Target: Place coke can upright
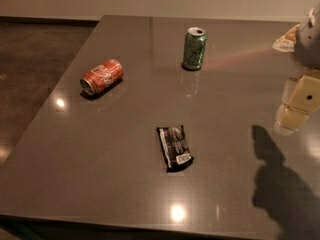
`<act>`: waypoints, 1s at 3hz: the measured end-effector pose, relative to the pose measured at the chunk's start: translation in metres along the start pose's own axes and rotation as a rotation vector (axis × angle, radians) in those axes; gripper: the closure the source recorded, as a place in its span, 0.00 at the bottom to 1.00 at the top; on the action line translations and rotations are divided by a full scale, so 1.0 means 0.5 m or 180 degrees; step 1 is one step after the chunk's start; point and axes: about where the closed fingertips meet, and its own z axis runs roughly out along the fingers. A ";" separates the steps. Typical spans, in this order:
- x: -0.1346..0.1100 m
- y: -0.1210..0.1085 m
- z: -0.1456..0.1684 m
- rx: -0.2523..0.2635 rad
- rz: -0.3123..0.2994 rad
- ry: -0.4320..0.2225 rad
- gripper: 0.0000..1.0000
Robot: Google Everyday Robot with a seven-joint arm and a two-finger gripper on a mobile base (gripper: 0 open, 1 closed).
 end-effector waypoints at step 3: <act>-0.074 -0.051 0.013 -0.0012 -0.0185 -0.0243 0.00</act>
Offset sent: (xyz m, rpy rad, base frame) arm 0.0200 0.0198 0.0029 0.0314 0.0086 0.0490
